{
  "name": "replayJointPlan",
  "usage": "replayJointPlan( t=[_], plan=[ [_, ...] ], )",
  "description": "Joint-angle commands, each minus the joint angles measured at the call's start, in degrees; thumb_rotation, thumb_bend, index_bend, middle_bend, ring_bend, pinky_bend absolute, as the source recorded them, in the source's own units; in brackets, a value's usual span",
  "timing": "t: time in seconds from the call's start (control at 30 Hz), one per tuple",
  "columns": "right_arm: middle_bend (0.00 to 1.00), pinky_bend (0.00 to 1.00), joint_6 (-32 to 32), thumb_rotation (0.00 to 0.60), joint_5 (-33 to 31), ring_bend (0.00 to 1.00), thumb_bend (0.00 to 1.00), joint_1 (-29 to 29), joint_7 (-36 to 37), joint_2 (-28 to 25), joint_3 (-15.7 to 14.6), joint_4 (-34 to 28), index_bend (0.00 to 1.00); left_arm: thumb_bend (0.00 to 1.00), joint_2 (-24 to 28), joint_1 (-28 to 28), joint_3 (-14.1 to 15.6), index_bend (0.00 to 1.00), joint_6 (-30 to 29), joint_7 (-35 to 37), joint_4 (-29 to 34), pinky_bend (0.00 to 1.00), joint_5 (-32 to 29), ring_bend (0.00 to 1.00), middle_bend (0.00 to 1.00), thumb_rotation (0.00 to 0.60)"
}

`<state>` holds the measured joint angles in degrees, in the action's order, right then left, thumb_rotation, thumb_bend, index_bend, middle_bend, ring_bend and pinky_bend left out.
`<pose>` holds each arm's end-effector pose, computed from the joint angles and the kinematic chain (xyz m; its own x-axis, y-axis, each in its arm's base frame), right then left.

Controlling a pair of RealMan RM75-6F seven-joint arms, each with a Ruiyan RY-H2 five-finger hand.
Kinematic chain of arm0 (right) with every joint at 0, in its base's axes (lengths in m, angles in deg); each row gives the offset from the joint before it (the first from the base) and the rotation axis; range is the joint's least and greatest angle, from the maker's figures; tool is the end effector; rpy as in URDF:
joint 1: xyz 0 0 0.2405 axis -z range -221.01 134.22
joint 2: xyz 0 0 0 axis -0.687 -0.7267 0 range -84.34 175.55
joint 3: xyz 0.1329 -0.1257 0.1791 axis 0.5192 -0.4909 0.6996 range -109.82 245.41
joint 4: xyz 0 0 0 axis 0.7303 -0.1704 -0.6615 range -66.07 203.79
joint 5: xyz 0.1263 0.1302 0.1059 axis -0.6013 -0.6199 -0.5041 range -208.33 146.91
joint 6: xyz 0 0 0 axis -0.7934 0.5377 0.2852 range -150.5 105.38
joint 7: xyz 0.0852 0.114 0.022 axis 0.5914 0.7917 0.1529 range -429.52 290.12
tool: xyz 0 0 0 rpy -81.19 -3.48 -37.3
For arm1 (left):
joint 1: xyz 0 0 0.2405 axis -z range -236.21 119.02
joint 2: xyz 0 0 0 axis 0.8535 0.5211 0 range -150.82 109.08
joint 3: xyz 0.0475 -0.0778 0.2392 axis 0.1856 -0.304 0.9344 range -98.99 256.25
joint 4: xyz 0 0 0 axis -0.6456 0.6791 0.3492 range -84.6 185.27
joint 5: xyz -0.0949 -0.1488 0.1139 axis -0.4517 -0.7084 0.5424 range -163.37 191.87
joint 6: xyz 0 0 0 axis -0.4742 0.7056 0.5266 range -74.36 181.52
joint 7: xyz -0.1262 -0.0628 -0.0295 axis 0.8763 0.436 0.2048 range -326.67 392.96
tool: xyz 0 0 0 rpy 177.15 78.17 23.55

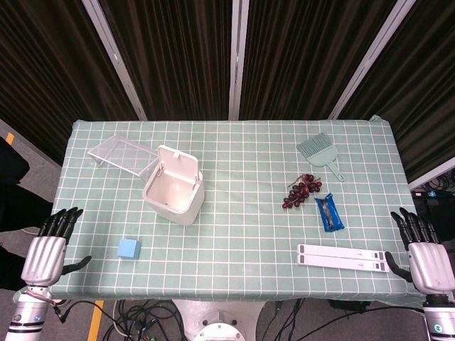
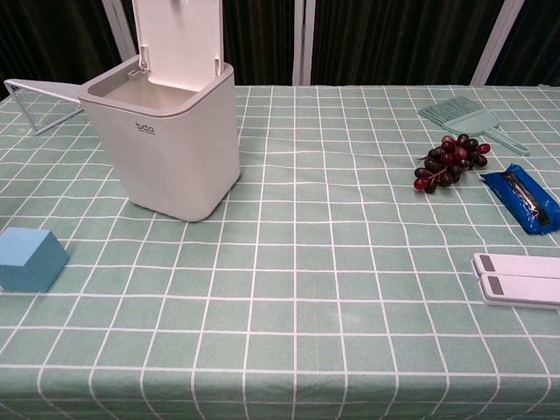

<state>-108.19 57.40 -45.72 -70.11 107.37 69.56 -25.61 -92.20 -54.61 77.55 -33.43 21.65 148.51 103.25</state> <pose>-0.3104 -0.1630 0.1652 0.4083 -0.0291 0.9124 -0.9128 -0.0070 0.4083 -0.2728 0.1672 0.1116 0.3750 0.0097 0.9270 0.9257 -0.0567 -0.3739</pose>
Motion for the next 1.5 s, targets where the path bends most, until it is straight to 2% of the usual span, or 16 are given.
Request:
replayJointPlan(
  t=[0.03,0.3,0.5,0.67,1.27,1.37,1.5],
  plan=[
    [0.00,0.00,0.0,0.600,0.0,0.00,0.27,0.0,0.0,0.0,0.0,0.1,0.00,0.04,-0.1,0.0,0.0,0.10,0.0,0.0,-0.1,0.13,0.0,0.06,0.09,0.600],
    [0.00,0.00,0.0,0.600,-0.1,0.00,0.27,0.0,0.2,0.1,0.1,0.3,0.00,0.03,0.3,0.2,0.9,0.10,0.7,0.6,0.0,0.13,0.9,0.06,0.09,0.600],
    [0.00,0.00,-0.1,0.600,0.0,0.00,0.27,-0.1,0.2,-0.1,0.2,0.5,0.00,0.03,1.4,1.3,2.8,0.10,4.6,2.3,1.1,0.13,1.2,0.06,0.09,0.600],
    [0.00,0.00,0.1,0.600,-0.4,0.00,0.27,-0.3,0.5,-0.4,0.6,0.7,0.00,0.03,0.1,2.3,3.6,0.10,7.8,1.1,0.4,0.13,0.3,0.06,0.09,0.600],
    [0.00,0.00,0.5,0.600,-0.5,0.00,0.27,-0.5,0.4,-0.4,0.5,0.9,0.00,0.05,-6.5,8.6,2.0,0.11,19.0,3.4,-6.8,0.13,-4.6,0.06,0.11,0.600],
    [0.00,0.00,0.6,0.600,-0.7,0.00,0.27,-0.4,0.5,-0.3,0.4,1.0,0.00,0.05,-7.9,9.2,1.7,0.12,19.4,3.7,-8.3,0.16,-4.9,0.07,0.12,0.600],
    [0.00,0.00,0.5,0.600,-0.8,0.00,0.27,-0.3,0.6,-0.3,0.4,1.3,0.00,0.08,-9.6,9.7,1.5,0.17,19.3,3.8,-10.4,0.25,-5.0,0.15,0.19,0.600]
  ],
)
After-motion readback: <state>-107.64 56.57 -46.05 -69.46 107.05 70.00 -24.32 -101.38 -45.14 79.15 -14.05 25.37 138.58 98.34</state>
